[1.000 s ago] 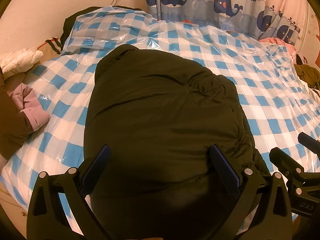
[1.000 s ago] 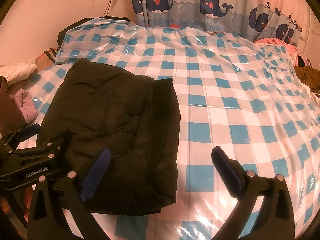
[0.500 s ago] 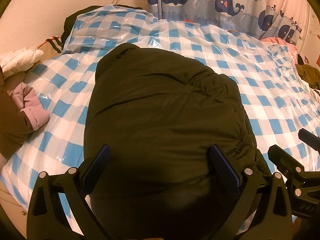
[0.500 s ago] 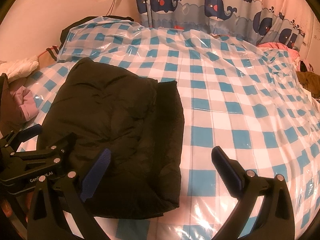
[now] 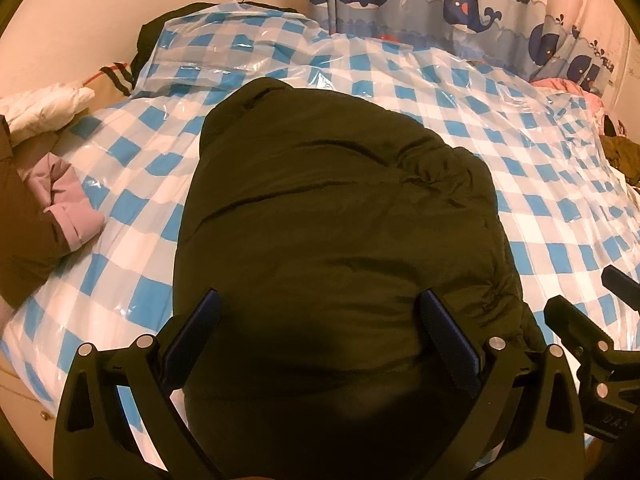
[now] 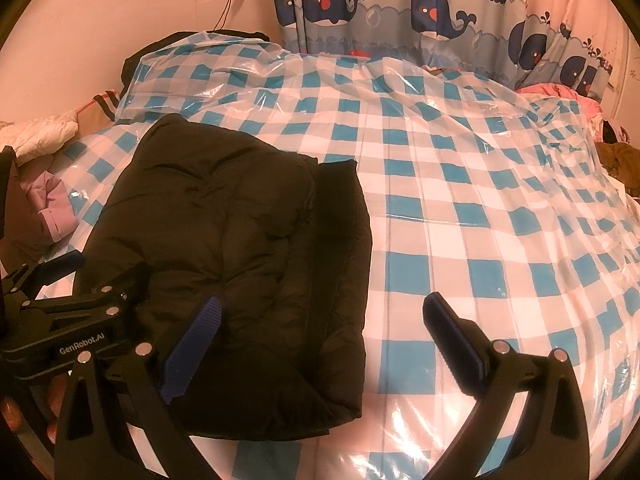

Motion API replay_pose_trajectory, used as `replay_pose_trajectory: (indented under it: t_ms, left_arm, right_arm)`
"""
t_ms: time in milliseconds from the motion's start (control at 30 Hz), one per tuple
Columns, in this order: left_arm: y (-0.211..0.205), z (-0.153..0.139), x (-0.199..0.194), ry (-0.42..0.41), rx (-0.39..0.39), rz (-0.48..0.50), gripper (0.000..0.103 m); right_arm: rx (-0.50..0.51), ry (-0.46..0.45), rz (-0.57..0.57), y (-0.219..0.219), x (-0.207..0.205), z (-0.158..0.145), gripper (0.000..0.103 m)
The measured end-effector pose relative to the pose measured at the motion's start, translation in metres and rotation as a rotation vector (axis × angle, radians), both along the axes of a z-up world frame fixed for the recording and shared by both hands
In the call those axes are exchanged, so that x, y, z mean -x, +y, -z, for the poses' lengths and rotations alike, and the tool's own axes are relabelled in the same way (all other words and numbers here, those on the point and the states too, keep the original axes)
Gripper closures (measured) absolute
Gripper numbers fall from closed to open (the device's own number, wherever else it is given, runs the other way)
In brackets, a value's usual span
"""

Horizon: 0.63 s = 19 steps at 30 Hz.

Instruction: Fold large clothes

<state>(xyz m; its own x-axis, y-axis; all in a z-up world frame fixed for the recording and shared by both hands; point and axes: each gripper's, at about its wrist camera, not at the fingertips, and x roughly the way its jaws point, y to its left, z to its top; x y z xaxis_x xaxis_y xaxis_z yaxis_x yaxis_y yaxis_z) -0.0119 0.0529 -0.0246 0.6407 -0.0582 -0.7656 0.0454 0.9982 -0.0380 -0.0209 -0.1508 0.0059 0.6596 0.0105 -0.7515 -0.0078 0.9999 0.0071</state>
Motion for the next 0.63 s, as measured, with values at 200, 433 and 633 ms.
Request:
replay_pose_trajectory:
  t_ms: [200, 433, 633]
  left_arm:
    - [0.012, -0.01, 0.006, -0.061, 0.007, -0.035, 0.009]
    - [0.008, -0.016, 0.01, -0.072, -0.05, -0.066, 0.009]
    - [0.009, -0.018, 0.008, -0.051, -0.023, -0.071, 0.009]
  right_arm:
    - [-0.009, -0.001, -0.002, 0.003, 0.0, 0.004, 0.006]
    - [-0.025, -0.045, 0.021, -0.006, 0.005, -0.006, 0.006]
    - [-0.025, -0.043, 0.023, -0.007, 0.007, -0.007, 0.006]
